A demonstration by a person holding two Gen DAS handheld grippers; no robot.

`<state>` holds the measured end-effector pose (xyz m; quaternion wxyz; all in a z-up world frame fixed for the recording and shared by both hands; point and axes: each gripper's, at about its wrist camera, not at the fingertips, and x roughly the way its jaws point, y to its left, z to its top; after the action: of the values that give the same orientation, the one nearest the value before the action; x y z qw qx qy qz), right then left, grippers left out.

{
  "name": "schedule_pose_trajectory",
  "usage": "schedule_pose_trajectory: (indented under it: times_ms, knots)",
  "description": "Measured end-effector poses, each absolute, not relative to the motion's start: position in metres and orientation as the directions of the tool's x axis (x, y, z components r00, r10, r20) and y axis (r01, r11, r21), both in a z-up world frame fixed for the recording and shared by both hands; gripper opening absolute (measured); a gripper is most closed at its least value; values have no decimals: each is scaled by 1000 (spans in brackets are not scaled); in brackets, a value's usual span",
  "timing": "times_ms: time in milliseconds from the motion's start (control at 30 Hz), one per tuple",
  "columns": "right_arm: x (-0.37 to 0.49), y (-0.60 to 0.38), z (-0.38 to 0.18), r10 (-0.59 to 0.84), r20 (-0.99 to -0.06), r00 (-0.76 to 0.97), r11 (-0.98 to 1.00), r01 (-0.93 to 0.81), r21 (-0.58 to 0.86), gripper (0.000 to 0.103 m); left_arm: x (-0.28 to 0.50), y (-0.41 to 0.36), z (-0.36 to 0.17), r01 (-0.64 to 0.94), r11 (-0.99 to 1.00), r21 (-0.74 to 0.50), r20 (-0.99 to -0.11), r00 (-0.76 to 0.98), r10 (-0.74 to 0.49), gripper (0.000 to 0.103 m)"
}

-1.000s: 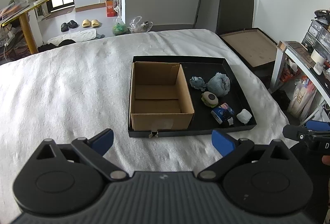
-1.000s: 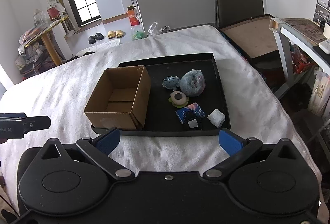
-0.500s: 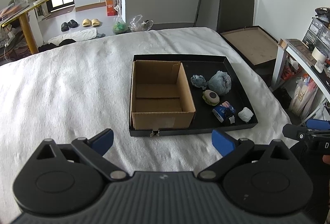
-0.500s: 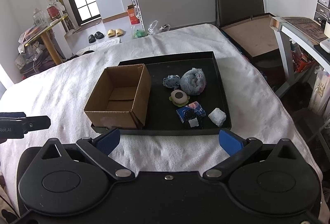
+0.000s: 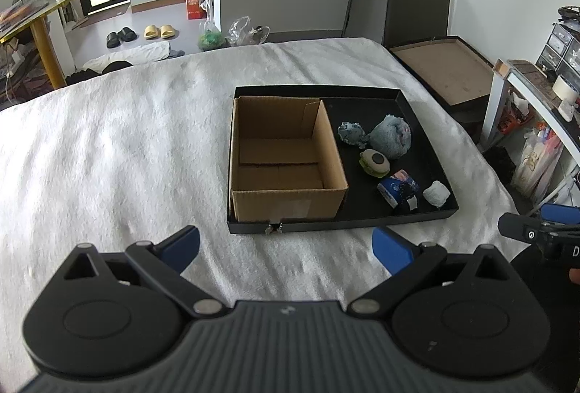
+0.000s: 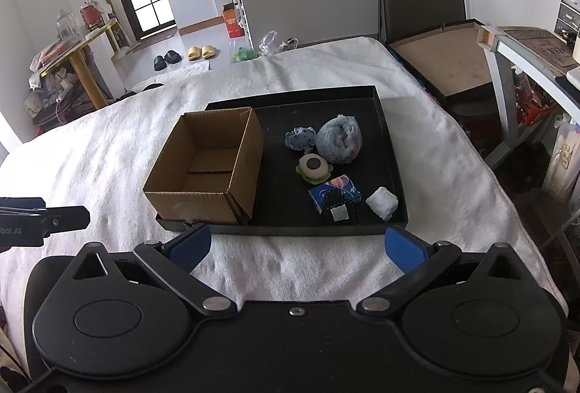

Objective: Organize soft objects
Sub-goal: 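Move the right tool toward the black patterned sock in the tray, then close the right gripper on the black patterned sock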

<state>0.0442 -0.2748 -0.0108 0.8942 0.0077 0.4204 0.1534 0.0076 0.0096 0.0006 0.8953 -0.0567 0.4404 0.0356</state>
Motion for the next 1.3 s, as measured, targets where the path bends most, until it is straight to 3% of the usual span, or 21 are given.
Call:
schedule_pose_trajectory:
  times_ms: [833,1033,1167,1300]
  knots:
    - [101,-285,-63,268,-786,557,961,-210,179,103,58,31,-40,-174,981,-87,-826,564,26,99]
    - [118,-283,-79,268,-801,534,962,-194,193,96,74,39,-52,-201,976,-87,-835,549,38,98]
    - [132,-280,-93,277,-817,505,960,-187,210,86,84,45,-61,-218,972,-85,-838,543,48,97]
    - [143,-278,-104,283,-828,484,958,-176,224,85,95,50,-68,-237,968,-83,-841,538,60,91]
